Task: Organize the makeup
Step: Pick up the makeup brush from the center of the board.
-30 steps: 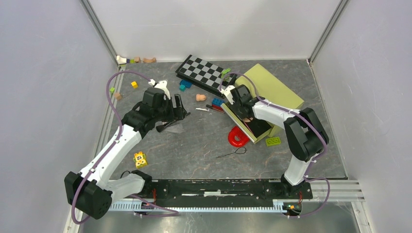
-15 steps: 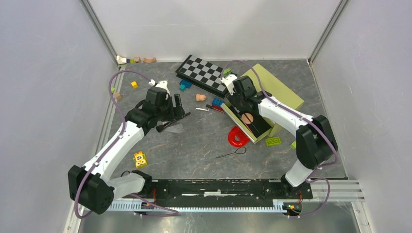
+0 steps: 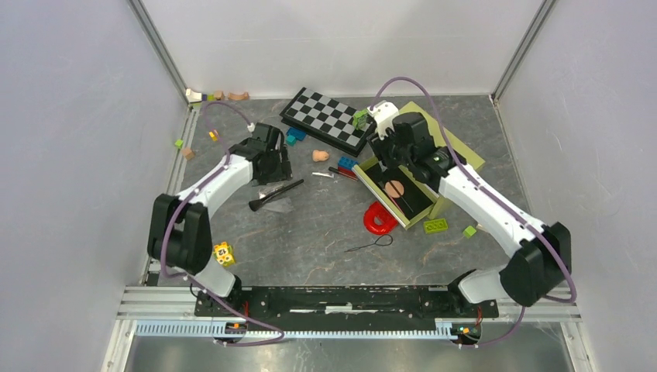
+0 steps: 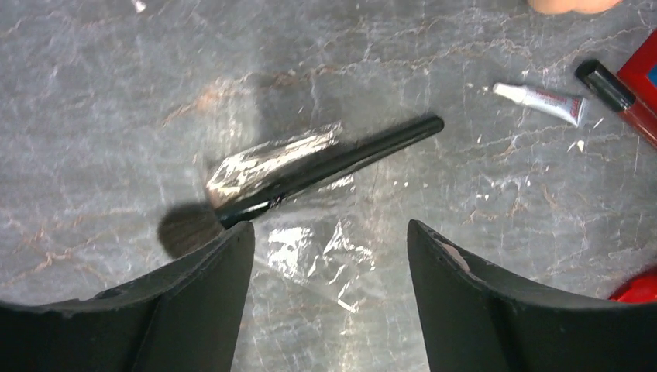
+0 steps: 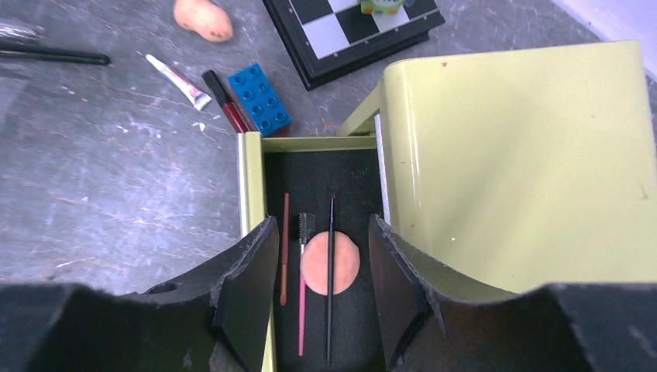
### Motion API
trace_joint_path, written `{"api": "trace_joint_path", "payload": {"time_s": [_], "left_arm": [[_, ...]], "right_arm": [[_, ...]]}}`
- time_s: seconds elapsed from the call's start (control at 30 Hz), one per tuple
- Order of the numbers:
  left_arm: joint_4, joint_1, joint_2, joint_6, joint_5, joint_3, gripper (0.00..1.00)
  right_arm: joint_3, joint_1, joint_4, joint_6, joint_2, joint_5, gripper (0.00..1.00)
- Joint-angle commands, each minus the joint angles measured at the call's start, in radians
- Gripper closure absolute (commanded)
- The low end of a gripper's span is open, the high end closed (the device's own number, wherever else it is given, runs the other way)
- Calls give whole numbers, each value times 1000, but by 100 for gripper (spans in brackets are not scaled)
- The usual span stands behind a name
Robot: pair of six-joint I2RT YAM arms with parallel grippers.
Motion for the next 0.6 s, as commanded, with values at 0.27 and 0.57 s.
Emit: {"api": "trace_joint_path", "payload": {"time_s": [0.27, 0.57], "left_arm": [[-6, -1, 219, 216, 55, 212, 34], [-99, -25, 344, 324, 147, 281, 35]], "right_arm": [[-92, 0, 29, 42, -149, -77, 45], [-113, 1, 43, 42, -152, -100, 45]]}}
